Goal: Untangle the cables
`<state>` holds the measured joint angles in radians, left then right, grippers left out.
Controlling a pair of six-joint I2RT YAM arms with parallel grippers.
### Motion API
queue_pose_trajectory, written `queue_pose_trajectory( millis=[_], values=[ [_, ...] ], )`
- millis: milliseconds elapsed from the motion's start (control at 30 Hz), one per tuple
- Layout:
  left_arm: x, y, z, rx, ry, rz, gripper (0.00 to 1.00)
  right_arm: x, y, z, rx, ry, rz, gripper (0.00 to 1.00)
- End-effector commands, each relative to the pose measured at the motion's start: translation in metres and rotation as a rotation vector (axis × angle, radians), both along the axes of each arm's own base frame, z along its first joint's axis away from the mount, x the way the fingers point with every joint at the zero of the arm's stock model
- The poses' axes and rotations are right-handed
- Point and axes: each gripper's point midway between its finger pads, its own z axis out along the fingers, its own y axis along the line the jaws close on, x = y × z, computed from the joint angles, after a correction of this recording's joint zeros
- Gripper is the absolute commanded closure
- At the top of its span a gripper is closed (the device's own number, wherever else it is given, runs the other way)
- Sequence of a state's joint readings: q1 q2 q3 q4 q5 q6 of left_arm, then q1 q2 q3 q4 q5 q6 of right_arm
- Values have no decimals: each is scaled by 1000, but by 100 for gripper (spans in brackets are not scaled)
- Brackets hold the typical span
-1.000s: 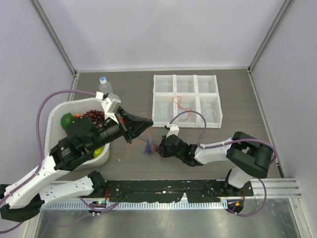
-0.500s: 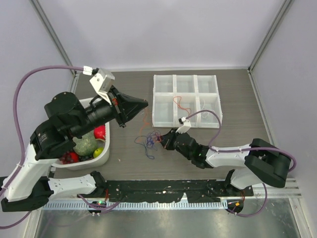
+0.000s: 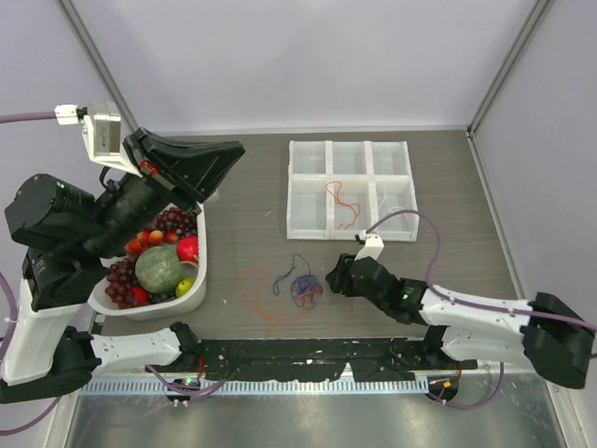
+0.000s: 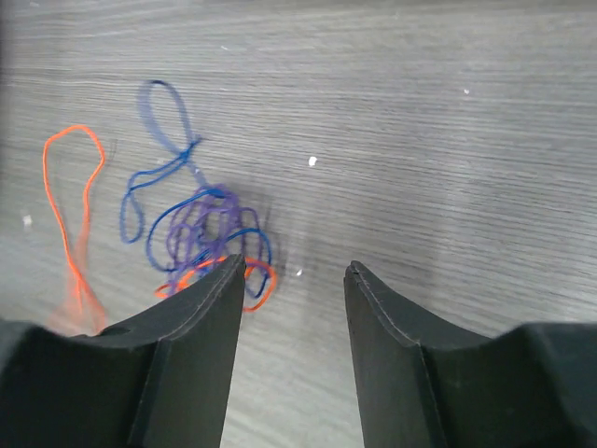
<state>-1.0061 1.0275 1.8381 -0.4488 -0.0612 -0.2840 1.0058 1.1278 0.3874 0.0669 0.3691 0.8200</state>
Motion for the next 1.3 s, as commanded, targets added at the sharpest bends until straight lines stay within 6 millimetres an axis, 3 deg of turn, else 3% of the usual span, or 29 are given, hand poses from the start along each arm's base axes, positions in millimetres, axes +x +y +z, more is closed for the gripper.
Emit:
queue_pose_trajectory(
  millis=[0,67,167,300,367,567,600,700,800,1033,1267],
  values=[
    [17,-12,-16,11,48,40,100,-11,-10,34,-12,-37,71,46],
    [22,-21,-42,56,96,35,100,-12,-10,49,19,-53,79,46],
    [36,-32,-105,152,224,72,98,-15,-6,62,85,-60,78,46],
    [42,-41,-208,299,410,98,67,-21,14,64,192,-50,134,47],
    [40,-44,-258,350,502,96,53,-23,17,55,191,-14,134,49],
    [30,-59,-385,464,718,60,51,-19,22,42,173,18,110,50],
    [28,-60,-415,507,762,65,50,-19,23,41,172,20,111,50],
    [18,-70,-466,585,822,0,47,-18,23,38,166,24,111,50],
    [9,-83,-495,624,842,-86,42,-18,24,37,157,28,117,50],
    [0,-101,-532,668,882,-189,39,-19,19,35,156,24,109,50],
    [-8,-112,-563,679,982,-228,57,-20,18,34,159,23,107,50]
  ],
)
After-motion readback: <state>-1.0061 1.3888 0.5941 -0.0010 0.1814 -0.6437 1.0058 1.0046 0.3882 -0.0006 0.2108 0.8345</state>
